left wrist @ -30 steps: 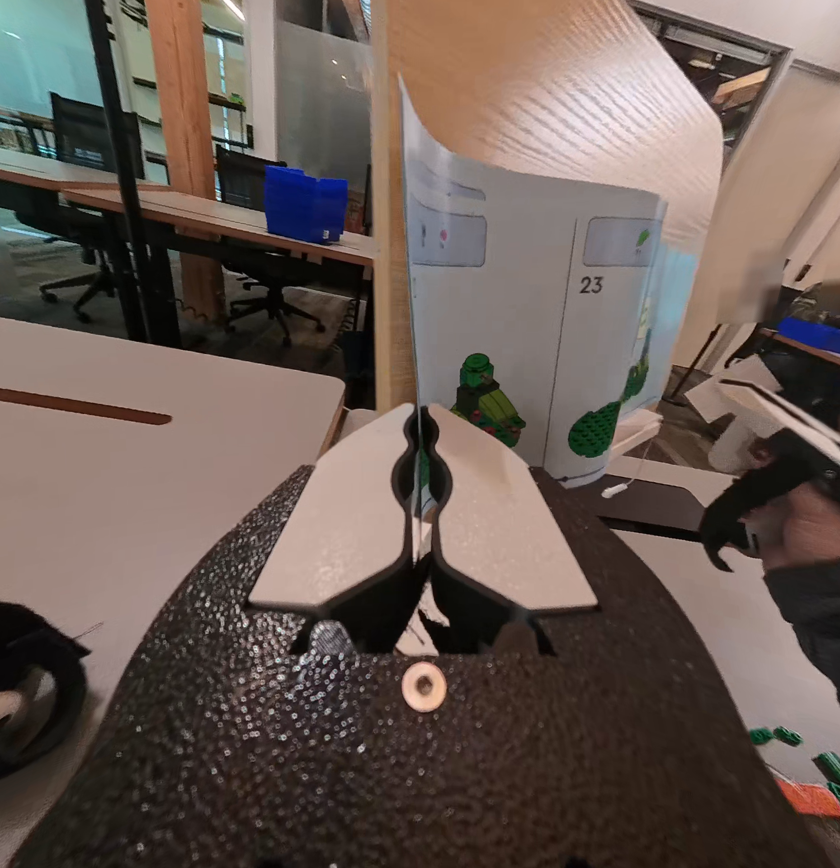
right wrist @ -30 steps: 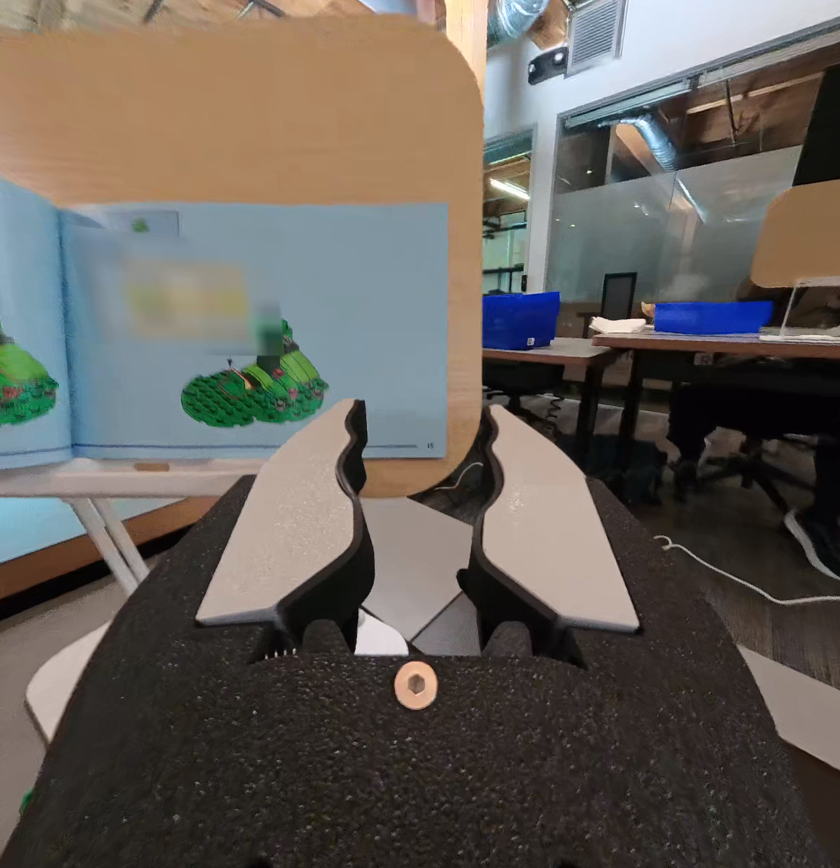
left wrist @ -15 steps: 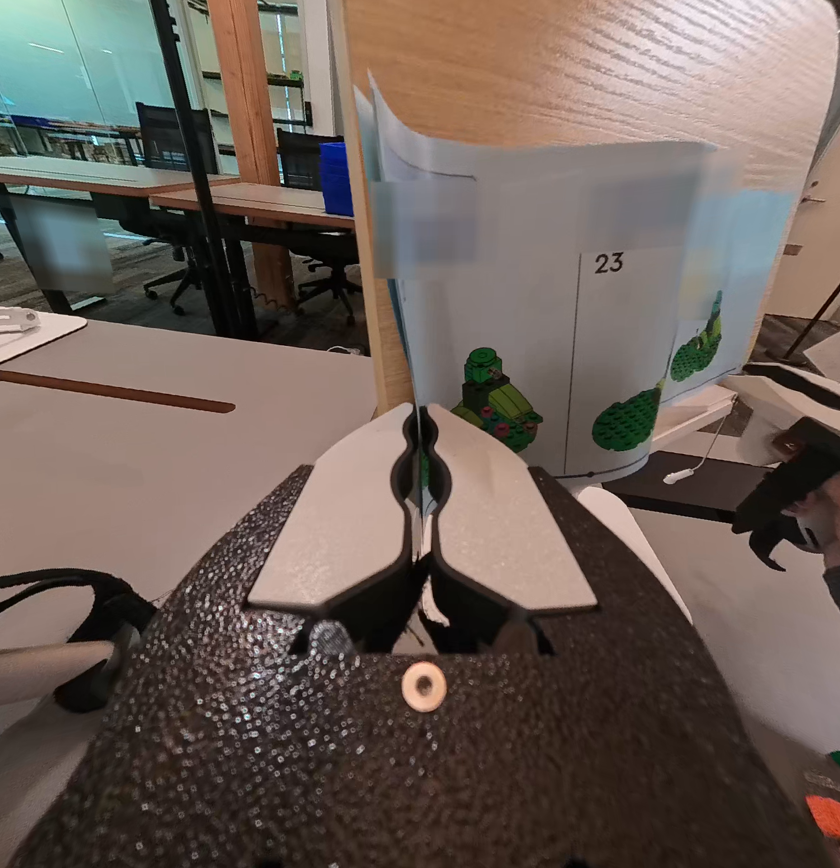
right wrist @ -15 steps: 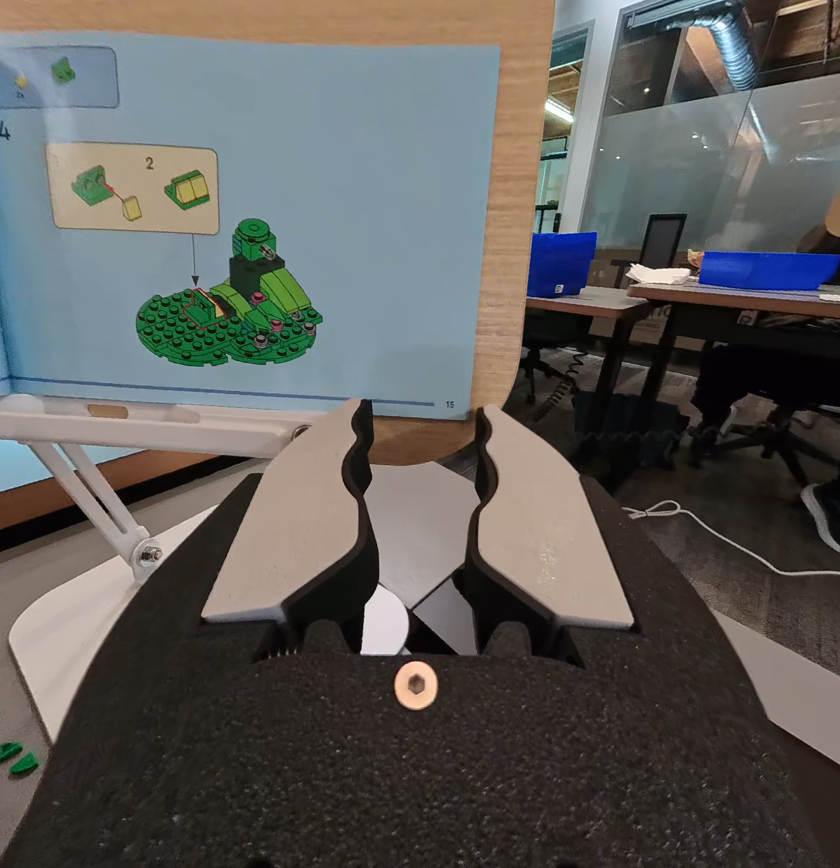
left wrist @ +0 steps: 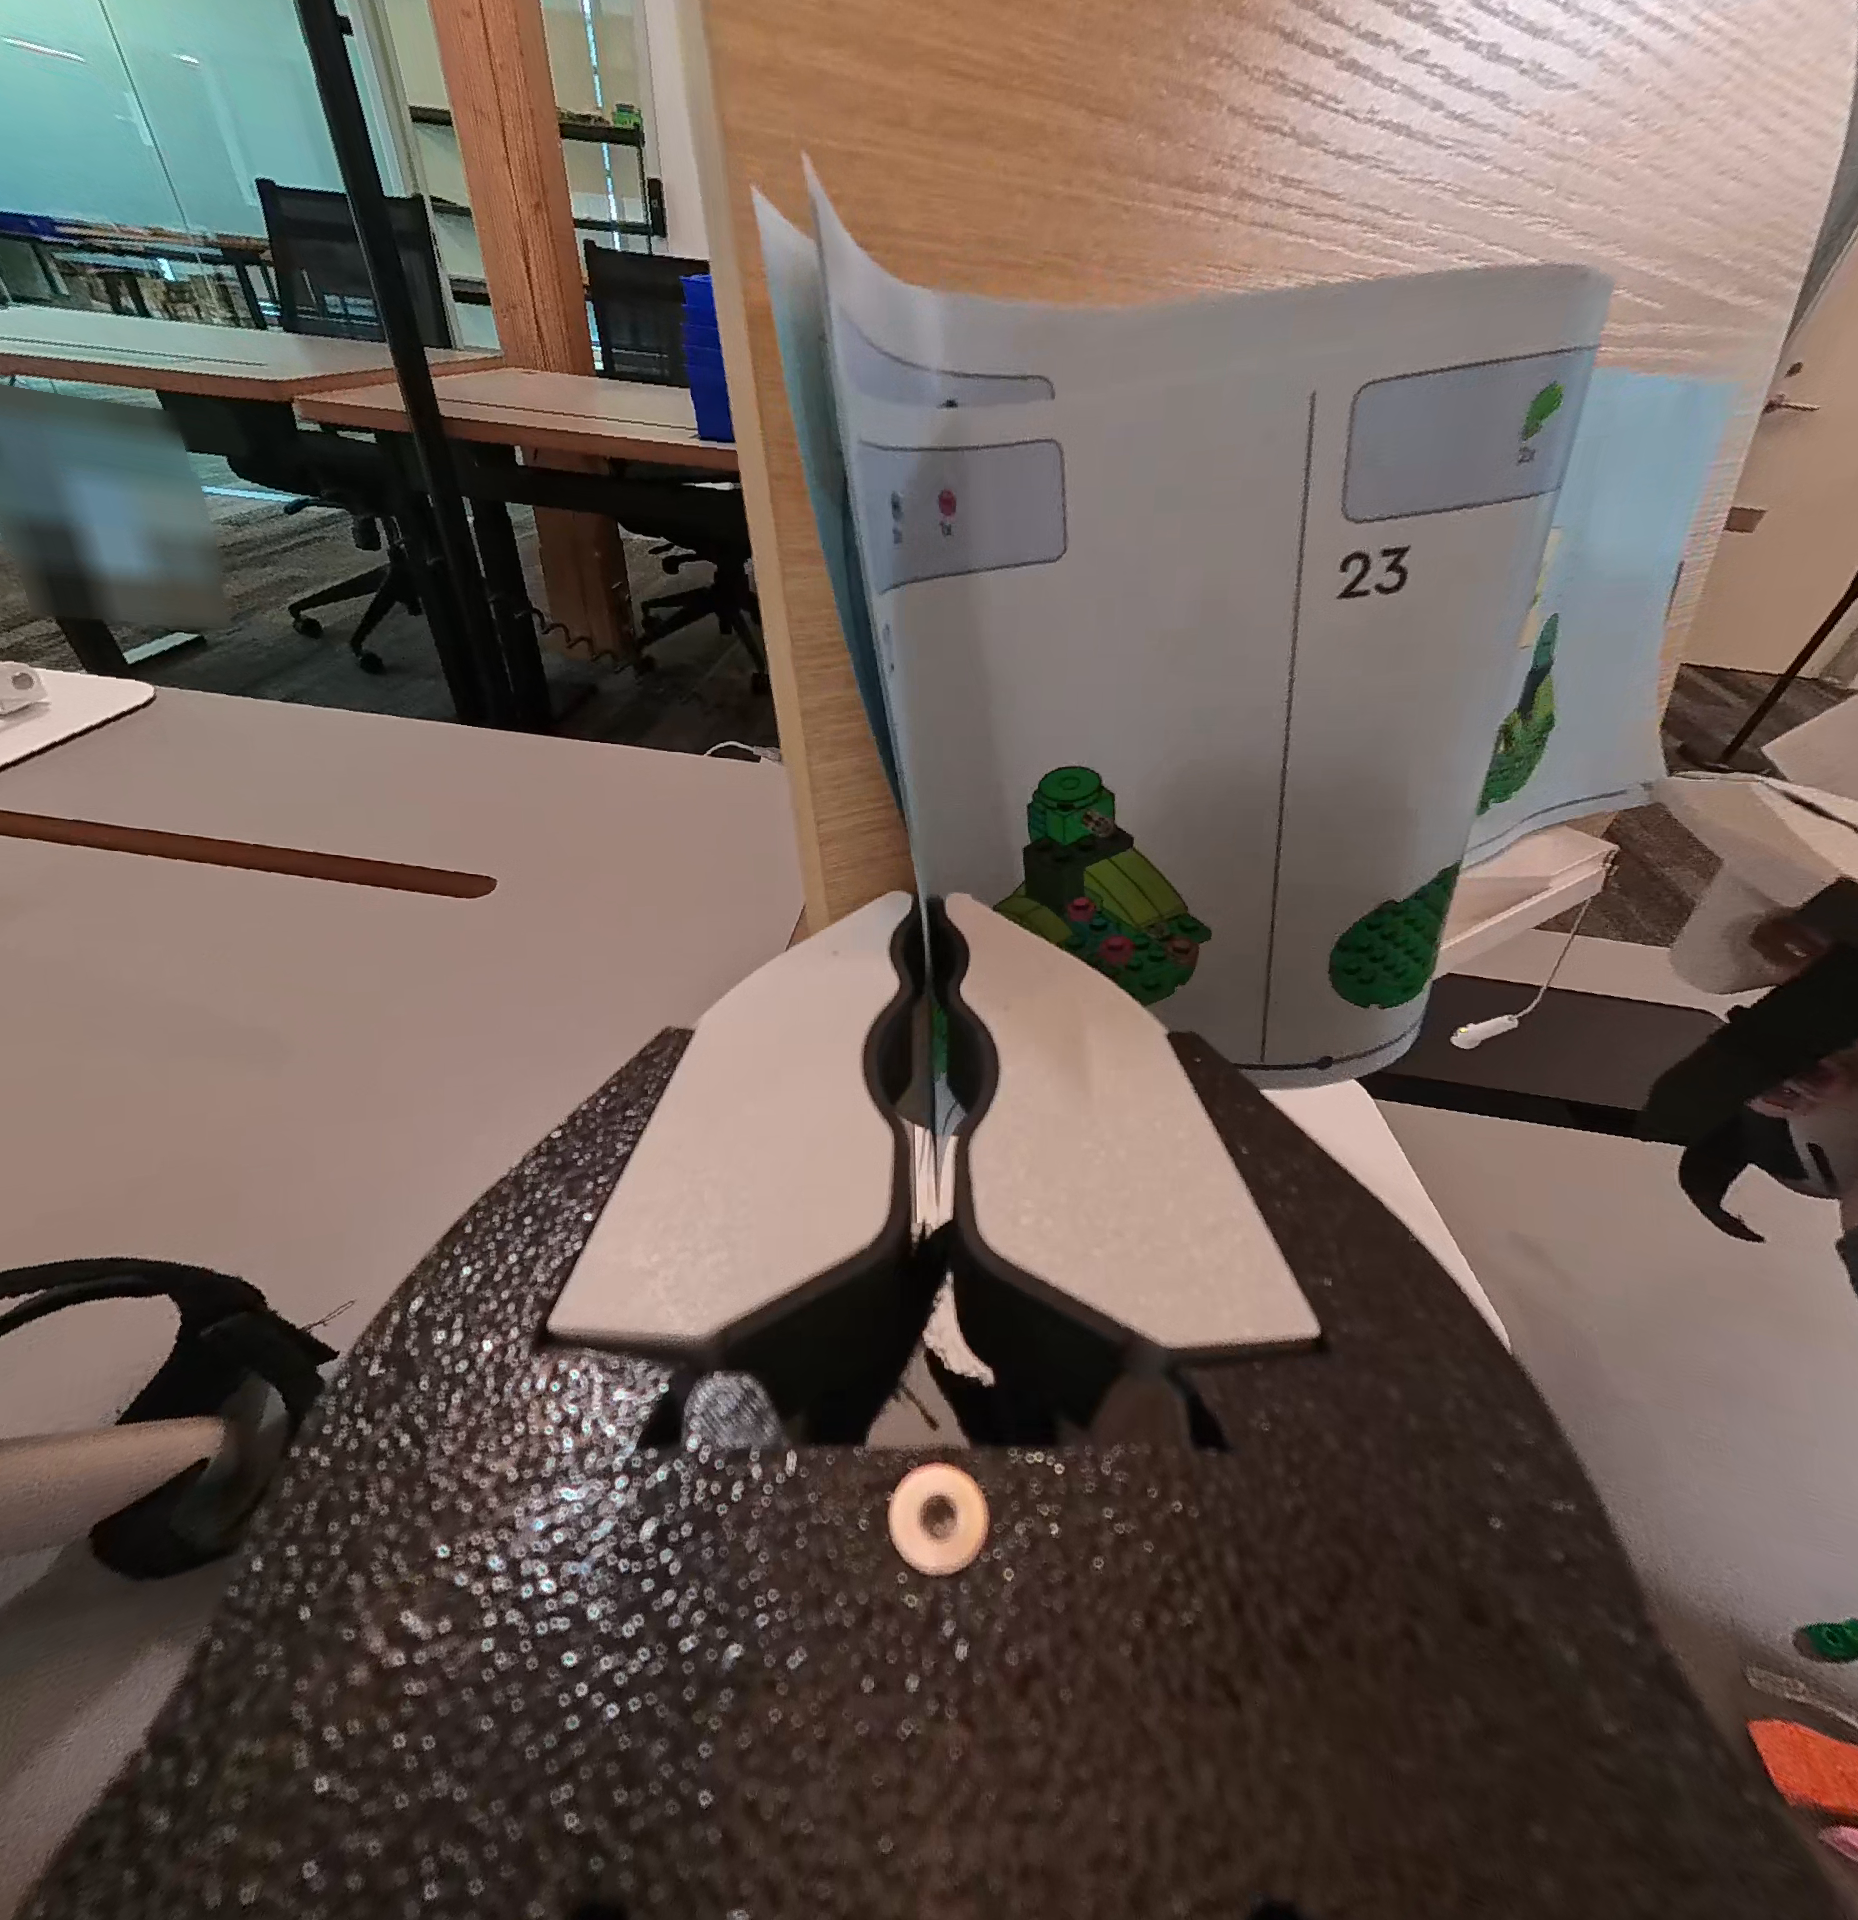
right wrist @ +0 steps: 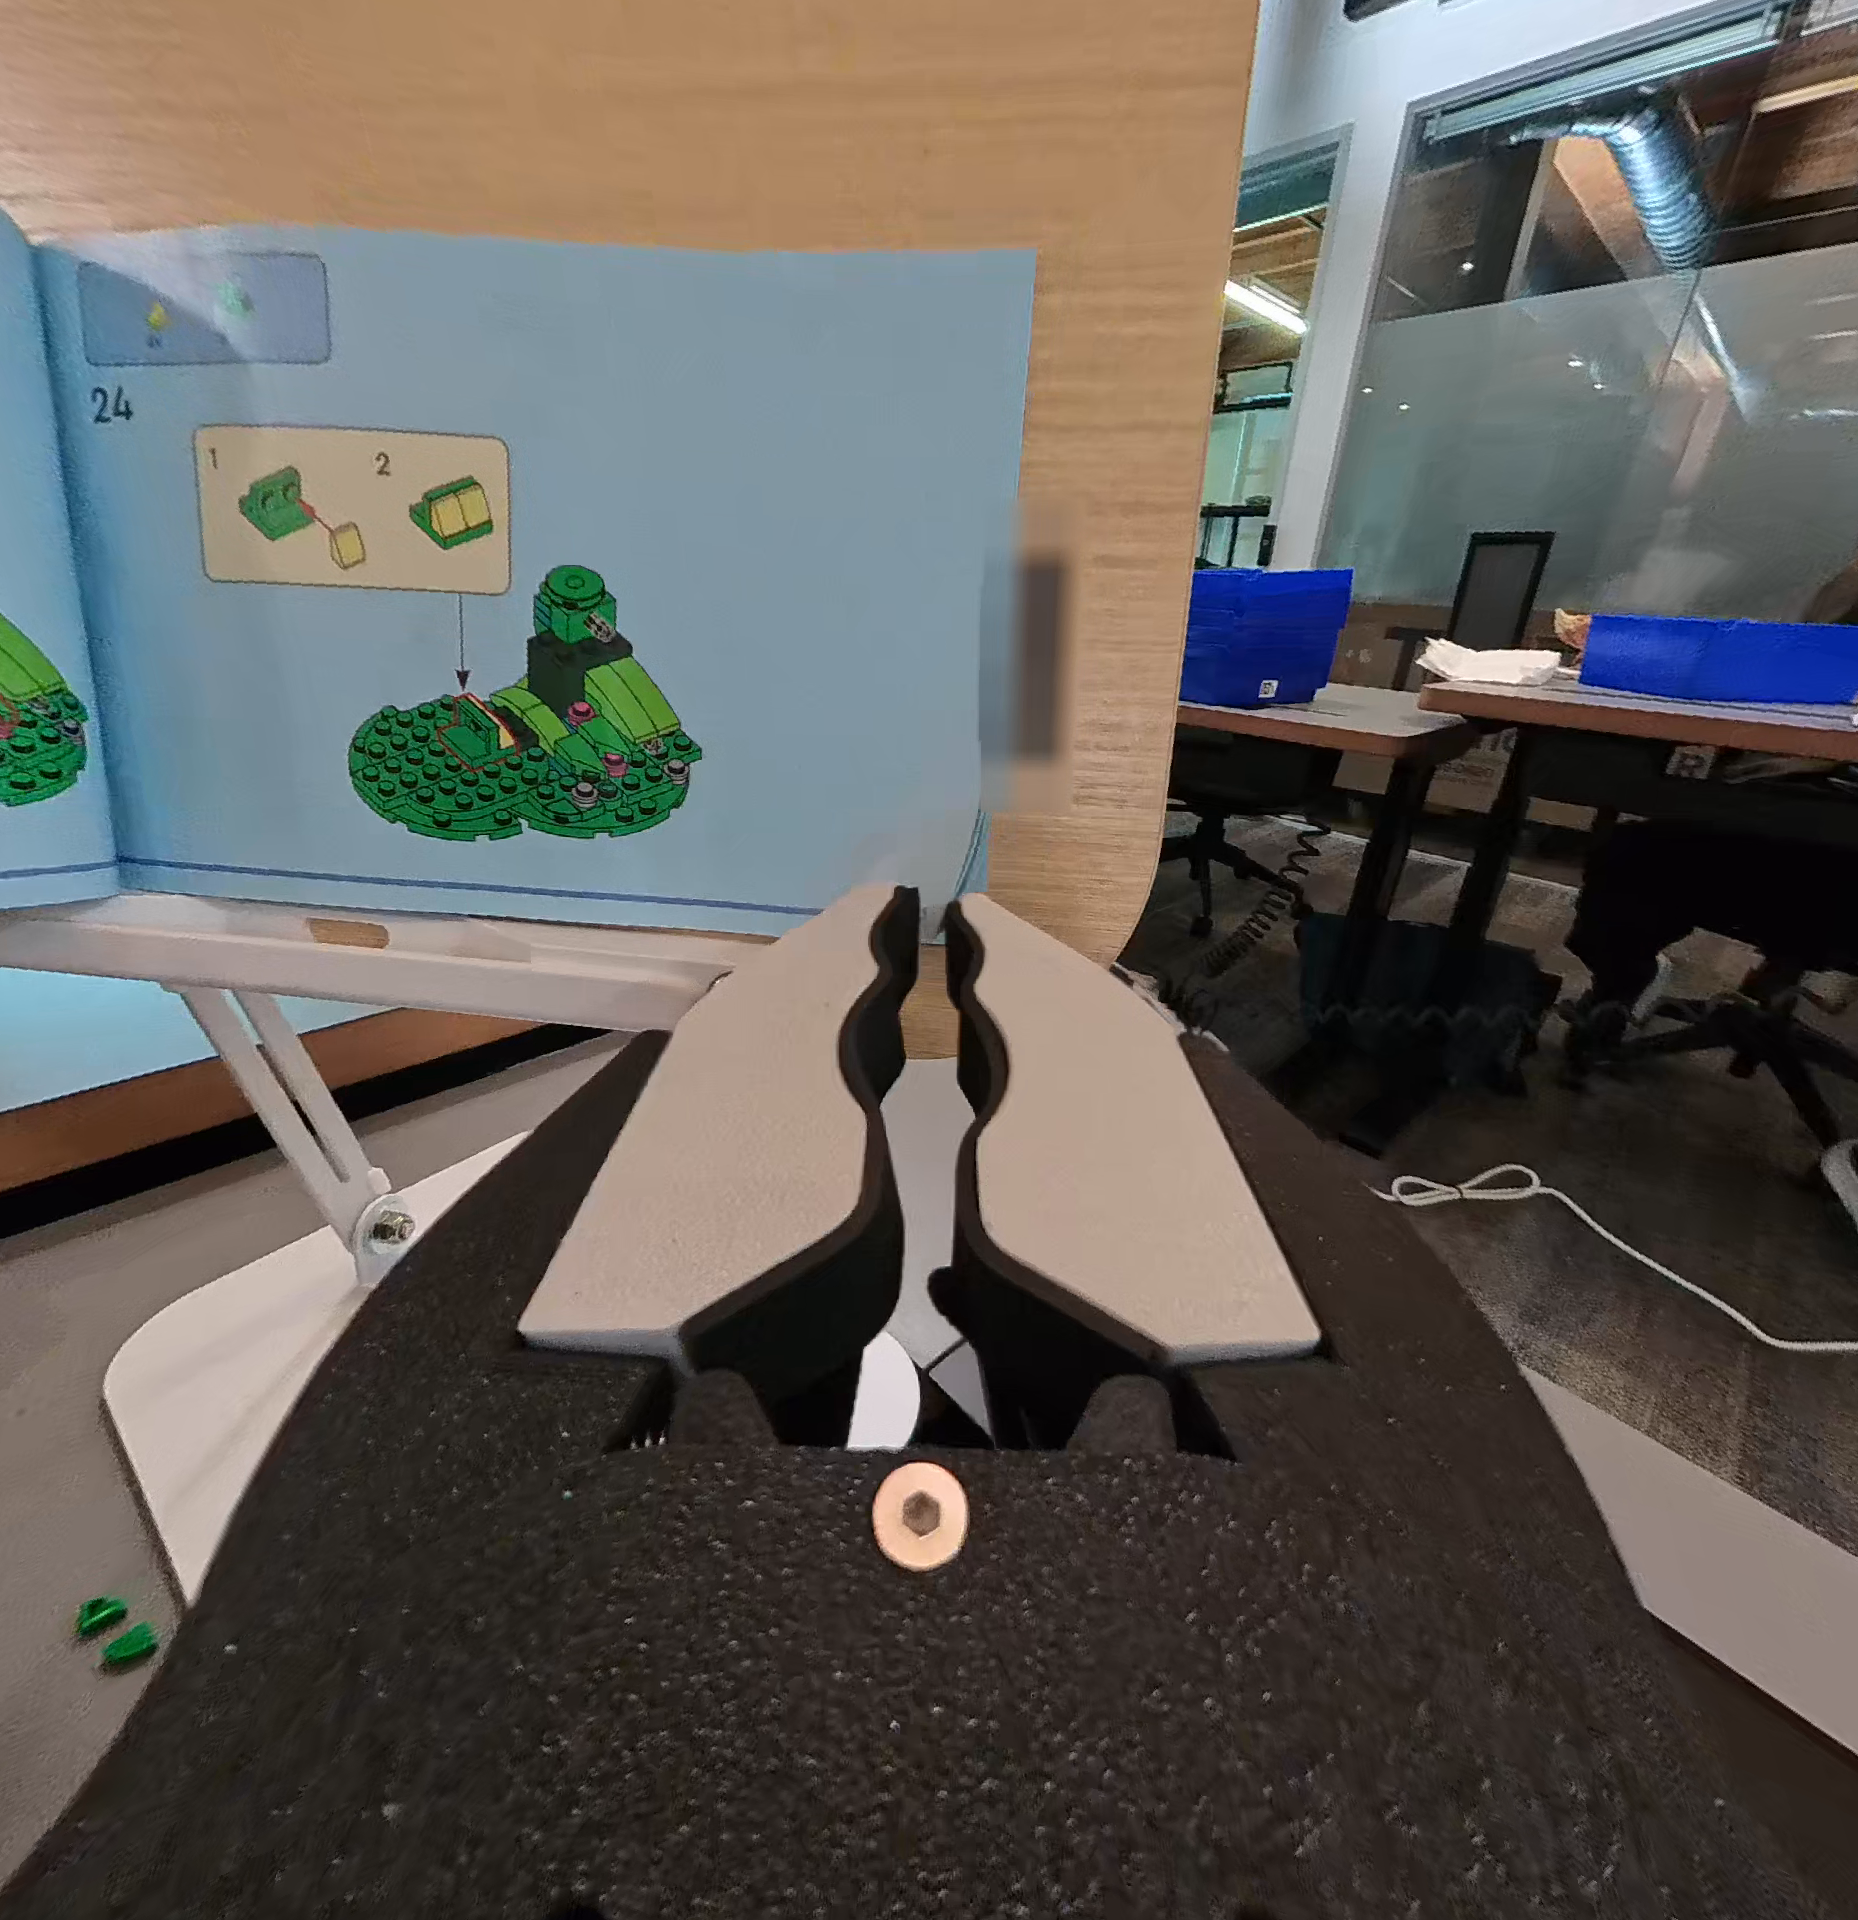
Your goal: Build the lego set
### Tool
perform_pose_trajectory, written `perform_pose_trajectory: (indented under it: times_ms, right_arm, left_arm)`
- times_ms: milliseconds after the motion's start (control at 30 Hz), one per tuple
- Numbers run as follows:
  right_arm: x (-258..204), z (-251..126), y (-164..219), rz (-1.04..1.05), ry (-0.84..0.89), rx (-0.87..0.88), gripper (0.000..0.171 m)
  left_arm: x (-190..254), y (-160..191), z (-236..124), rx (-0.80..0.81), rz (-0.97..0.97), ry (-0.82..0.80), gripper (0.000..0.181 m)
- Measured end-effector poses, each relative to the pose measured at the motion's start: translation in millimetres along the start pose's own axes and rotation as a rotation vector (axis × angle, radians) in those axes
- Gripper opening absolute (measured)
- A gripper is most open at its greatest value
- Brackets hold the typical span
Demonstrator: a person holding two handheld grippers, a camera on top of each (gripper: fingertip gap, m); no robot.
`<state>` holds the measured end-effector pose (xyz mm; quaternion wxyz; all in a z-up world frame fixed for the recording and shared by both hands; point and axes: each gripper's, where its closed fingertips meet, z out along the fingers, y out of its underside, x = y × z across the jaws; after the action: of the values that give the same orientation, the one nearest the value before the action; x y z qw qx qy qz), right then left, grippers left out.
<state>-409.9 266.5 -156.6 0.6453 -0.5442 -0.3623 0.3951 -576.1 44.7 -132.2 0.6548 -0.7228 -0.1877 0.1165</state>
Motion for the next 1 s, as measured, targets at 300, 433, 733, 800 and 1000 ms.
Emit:
perform_pose_trajectory:
  times_ms: [300,433,733,800,1000]
  right_arm:
    - [2.1,-0.4,0.1,0.032,-0.023,-0.018,0.000]
    - [6.6,-1.4,1.9,0.027,-0.010,-0.021,0.000]
    - [-1.3,6.9,11.5,0.070,-0.077,-0.050,0.038]
    - [-4.3,8.8,12.5,0.052,-0.073,-0.052,0.035]
    - [-7.9,9.9,11.2,-0.011,-0.050,-0.072,0.024]
  left_arm:
    - [-2.3,-8.1,-8.8,-0.020,-0.021,-0.069,0.045]
    - [-12.4,-2.8,-16.4,-0.121,0.039,-0.186,0.077]
    - [-17.9,10.0,-6.7,-0.149,-0.024,-0.173,0.094]
    - [-20.5,12.6,-3.2,-0.141,-0.040,-0.166,0.093]
    - [-21.3,20.2,6.0,-0.130,-0.058,-0.132,0.085]
